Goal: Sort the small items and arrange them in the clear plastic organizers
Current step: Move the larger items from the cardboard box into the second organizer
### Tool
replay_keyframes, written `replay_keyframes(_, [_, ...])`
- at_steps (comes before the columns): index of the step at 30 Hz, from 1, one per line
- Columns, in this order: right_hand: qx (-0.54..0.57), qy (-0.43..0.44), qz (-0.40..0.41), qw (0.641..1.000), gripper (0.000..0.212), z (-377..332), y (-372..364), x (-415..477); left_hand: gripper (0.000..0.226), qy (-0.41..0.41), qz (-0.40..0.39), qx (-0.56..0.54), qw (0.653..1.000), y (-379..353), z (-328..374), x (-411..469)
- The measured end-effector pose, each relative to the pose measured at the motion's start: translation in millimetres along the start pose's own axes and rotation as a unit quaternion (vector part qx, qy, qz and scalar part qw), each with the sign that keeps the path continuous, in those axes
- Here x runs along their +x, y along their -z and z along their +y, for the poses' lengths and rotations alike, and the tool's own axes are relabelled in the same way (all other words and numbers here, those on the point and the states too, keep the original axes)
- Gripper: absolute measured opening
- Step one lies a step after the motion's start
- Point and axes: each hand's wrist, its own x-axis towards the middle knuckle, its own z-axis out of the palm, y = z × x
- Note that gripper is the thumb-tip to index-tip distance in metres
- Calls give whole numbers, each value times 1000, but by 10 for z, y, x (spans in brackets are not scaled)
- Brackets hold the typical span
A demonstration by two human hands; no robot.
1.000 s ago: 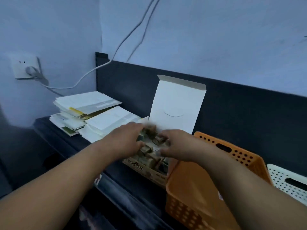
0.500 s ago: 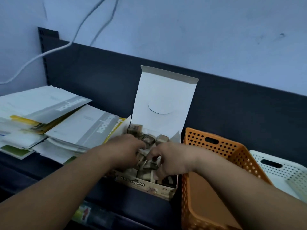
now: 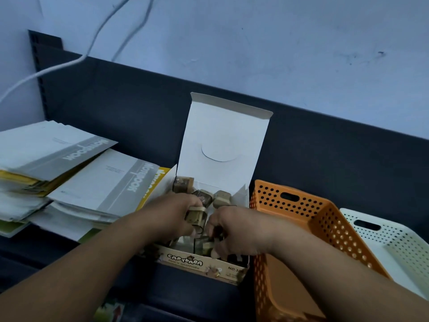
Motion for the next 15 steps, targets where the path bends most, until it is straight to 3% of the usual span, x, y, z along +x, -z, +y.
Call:
replay_keyframes(4, [9, -4, 29, 1000, 20, 26, 46, -28, 47, -13, 33, -110, 993, 50, 18, -22])
replay_keyframes(7, [108, -10, 72, 991, 19, 121, 98, -50, 46, -31, 53, -177, 982, 105, 41, -19])
replay_keyframes(15, [338, -15, 203, 919, 14, 292, 242, -366, 40, -58, 102, -390, 913, 314, 325, -18])
